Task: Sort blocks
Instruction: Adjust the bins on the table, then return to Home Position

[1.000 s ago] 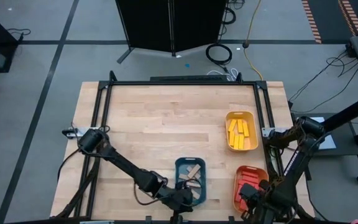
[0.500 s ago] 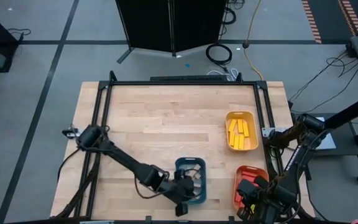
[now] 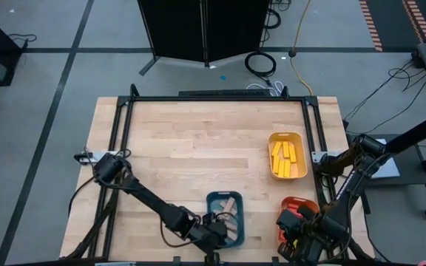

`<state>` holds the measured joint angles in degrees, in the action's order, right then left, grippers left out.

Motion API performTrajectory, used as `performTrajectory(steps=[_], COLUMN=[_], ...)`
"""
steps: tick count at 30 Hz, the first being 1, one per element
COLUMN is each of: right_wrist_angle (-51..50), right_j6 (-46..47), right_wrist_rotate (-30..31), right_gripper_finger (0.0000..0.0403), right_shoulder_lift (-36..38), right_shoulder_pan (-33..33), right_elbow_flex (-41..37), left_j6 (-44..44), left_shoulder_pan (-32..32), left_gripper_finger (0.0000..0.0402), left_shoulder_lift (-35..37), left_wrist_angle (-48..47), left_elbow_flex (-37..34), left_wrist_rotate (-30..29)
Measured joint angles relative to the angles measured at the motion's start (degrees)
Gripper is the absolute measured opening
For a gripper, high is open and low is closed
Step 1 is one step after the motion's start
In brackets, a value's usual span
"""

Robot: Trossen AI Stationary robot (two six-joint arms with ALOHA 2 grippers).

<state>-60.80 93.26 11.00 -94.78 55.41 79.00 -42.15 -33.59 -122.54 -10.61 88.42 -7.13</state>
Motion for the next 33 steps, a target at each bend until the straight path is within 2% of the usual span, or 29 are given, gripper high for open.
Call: performTrajectory(steps=[3,8,12,14,17,19,21,24,28,31,33], right_wrist_angle=[1.6,4.4,9.8,13.9,18.4,19.0,16.1,11.9,11.9,20.6,30.1], right_j6=[-1.4,-4.0,-10.0,-15.4,-27.0,-33.8,-37.4,-37.0,-30.1,-26.2,-28.8], right_wrist_rotate=[0.3,5.2,11.6,17.3,29.8,38.0,40.0,40.0,40.1,39.5,39.5], right_gripper_finger=[0.0000,0.0000,0.0000,0.0000,0.0000,0.0000,0.0000,0.0000,0.0000,0.0000,0.0000], right_shoulder_lift=[0.4,1.7,4.8,7.2,11.5,14.4,17.7,23.8,34.3,43.7,49.8], right_shoulder_pan=[-0.7,-1.4,-1.7,-1.7,-0.6,0.5,1.2,1.8,3.1,2.7,0.6], right_elbow_flex=[0.0,0.0,0.0,0.0,0.0,0.0,0.0,-2.6,-13.5,-25.5,-33.9], left_j6=[-0.5,-2.3,0.2,4.5,12.0,16.8,20.9,25.6,27.4,28.1,28.1], left_shoulder_pan=[-1.1,-1.8,-2.3,-2.1,-0.9,0.7,2.6,5.7,10.2,14.8,19.3], left_gripper_finger=[0.0000,0.0000,0.0000,0.0000,0.0000,0.0000,0.0000,0.0000,0.0000,0.0000,0.0000], left_shoulder_lift=[-0.1,0.1,5.0,9.4,15.5,19.6,23.8,29.8,37.8,43.9,47.6], left_wrist_angle=[-0.6,-1.4,-2.5,-2.1,-2.1,-2.2,-1.7,-1.6,1.3,10.6,18.9], left_elbow_flex=[0.8,1.4,1.3,1.5,1.5,0.7,-0.8,-5.2,-16.1,-26.9,-34.0], left_wrist_rotate=[-0.1,-1.0,-9.2,-14.4,-21.9,-24.1,-24.5,-24.2,-22.0,-16.8,-11.8])
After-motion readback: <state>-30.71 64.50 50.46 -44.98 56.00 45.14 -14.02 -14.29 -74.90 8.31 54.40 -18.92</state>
